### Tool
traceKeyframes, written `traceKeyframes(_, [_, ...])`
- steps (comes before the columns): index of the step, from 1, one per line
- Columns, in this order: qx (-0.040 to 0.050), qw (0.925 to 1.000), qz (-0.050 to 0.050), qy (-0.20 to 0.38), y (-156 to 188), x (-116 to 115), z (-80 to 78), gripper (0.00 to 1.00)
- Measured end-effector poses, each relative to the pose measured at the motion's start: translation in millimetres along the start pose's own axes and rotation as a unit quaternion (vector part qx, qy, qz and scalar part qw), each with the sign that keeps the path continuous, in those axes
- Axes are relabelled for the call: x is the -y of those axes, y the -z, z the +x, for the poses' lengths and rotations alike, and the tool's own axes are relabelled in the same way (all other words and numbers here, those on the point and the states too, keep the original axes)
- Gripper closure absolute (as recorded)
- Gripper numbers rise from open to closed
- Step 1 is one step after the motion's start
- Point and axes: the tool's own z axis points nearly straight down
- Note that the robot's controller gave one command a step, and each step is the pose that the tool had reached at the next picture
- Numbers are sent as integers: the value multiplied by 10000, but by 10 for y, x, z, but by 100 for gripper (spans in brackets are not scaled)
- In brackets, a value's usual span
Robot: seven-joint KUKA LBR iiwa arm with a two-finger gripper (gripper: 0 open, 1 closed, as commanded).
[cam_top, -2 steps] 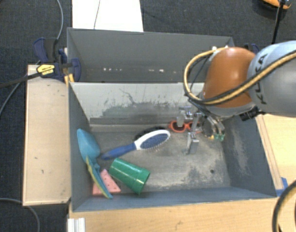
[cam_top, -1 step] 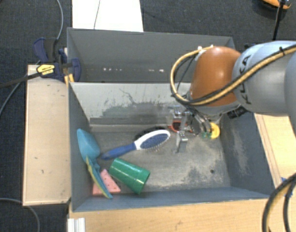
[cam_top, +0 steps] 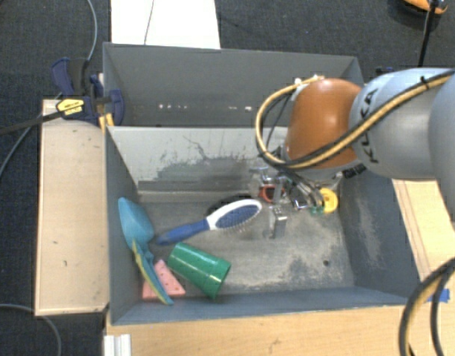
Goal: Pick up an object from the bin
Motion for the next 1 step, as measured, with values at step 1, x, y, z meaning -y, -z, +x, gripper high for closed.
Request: traceKeyframes(1, [12,9998,-25,219,-290,-284,-100,0])
